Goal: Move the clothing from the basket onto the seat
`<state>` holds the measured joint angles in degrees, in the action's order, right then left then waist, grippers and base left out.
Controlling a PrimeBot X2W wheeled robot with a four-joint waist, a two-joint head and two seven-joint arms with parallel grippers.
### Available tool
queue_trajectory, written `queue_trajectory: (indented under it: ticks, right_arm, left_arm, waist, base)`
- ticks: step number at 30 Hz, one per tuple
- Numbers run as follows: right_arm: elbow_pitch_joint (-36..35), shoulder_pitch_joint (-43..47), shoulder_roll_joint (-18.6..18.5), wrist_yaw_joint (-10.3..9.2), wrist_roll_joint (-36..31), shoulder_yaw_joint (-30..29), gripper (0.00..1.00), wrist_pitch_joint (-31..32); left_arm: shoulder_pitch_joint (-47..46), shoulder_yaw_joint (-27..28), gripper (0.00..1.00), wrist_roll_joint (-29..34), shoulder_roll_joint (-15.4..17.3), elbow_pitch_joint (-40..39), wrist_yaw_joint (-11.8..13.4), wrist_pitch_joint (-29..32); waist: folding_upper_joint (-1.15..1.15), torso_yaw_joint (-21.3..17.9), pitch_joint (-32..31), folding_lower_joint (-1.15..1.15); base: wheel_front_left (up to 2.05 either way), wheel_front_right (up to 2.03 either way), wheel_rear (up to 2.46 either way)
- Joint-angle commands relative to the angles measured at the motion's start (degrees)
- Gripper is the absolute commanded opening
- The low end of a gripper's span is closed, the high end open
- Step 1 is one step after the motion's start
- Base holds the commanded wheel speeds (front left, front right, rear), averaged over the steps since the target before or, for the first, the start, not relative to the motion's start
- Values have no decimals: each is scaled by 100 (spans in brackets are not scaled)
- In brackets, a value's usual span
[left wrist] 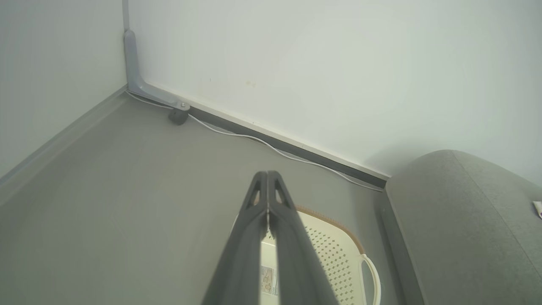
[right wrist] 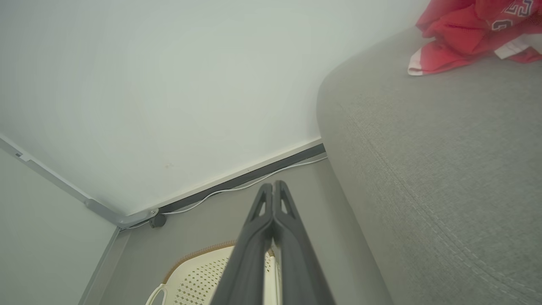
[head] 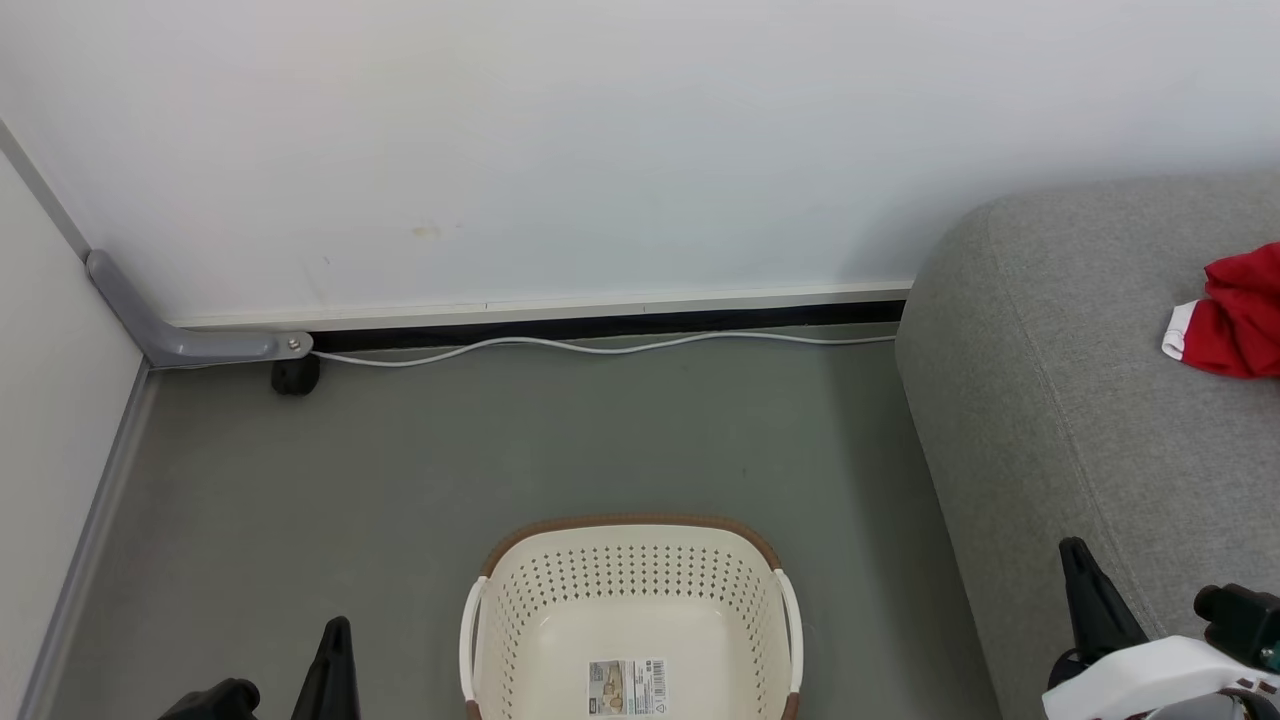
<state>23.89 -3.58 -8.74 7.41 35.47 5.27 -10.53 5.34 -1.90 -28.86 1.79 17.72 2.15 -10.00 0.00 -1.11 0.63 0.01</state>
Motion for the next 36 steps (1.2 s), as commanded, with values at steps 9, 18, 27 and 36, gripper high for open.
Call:
queue_trajectory:
  ticks: [9,18,27,36]
  right_arm:
    - [-248,-201,1,2,580,-147,0,169]
    - [-323,-207,60,3,1092,-251,0,324]
    - [-398,-213,119,3,1608,-357,0,480]
    - [-472,-219,178,4,2121,-461,0,635]
  left_arm:
    - [-371,150,0,-636,61,-176,-121,147]
    - [-450,220,0,-1210,66,-195,-206,298]
    - [-529,291,0,-1788,71,-214,-292,451]
    - [-608,360,0,-2362,76,-233,-377,603]
  waist:
    - [0,10,-4,-1]
    - [0,21,-8,-1]
    - [0,31,-12,-1]
    - [0,41,-16,-1]
  base:
    - [0,0,0]
    - [0,0,0]
    - [0,0,0]
    - [0,0,0]
